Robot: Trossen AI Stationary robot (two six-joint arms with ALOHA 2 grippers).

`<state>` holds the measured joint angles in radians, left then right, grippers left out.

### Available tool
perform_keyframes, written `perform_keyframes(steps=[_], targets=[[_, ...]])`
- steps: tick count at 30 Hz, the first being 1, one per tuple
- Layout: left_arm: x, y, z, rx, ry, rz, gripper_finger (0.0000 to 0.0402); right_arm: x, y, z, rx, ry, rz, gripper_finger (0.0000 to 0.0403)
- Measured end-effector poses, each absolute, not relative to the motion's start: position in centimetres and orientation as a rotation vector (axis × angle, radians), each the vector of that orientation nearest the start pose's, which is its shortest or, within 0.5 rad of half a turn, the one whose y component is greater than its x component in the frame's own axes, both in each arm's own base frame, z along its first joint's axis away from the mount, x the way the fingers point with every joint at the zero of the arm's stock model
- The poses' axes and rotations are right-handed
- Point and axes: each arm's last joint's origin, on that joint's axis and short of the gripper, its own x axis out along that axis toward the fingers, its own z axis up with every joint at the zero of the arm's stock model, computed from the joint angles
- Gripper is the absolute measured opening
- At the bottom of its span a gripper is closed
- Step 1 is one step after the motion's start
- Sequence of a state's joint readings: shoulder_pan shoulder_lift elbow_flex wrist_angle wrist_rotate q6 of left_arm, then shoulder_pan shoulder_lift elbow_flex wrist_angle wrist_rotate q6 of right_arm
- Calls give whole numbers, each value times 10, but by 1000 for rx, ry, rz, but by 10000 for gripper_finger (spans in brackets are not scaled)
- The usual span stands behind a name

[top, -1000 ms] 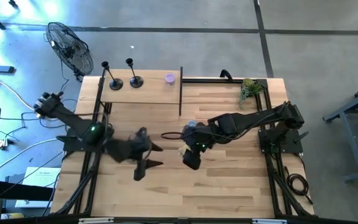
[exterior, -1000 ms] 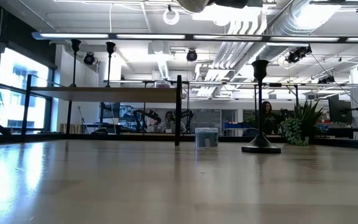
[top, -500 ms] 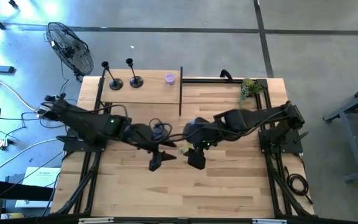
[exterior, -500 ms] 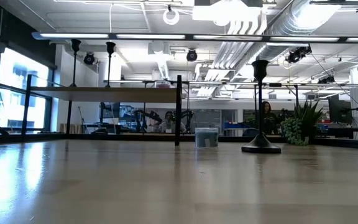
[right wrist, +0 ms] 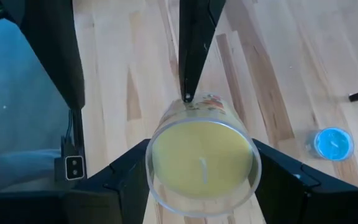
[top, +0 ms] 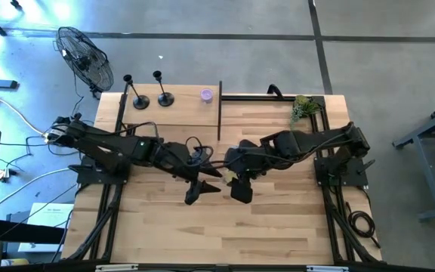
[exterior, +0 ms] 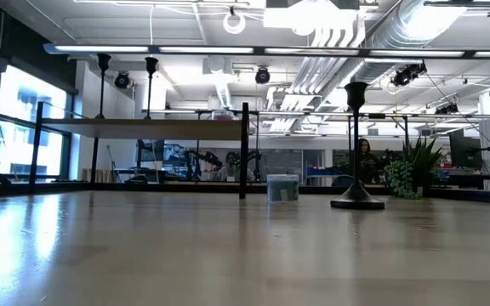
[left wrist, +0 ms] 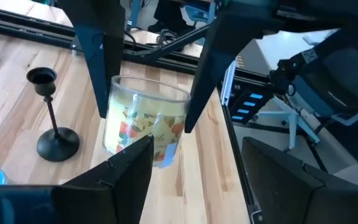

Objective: Pick & Place candle stick holders
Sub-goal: Put the yellow candle on the shelf

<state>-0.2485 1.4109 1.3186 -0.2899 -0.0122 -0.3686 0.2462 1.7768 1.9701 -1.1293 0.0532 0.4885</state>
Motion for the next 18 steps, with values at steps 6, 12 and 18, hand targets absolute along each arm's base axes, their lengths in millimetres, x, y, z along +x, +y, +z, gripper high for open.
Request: perform_keyframes(steps=[6,12,18], targets=[[307,-76,364,-247,411,-91,243,351,85,390,315,942,-56,221],[307,-74,364,-211,410,-49,243,351,84,390,317,938,-62,221],[307,-71,363,-158,402,45,243,352,86,391,325,927,-43,221]])
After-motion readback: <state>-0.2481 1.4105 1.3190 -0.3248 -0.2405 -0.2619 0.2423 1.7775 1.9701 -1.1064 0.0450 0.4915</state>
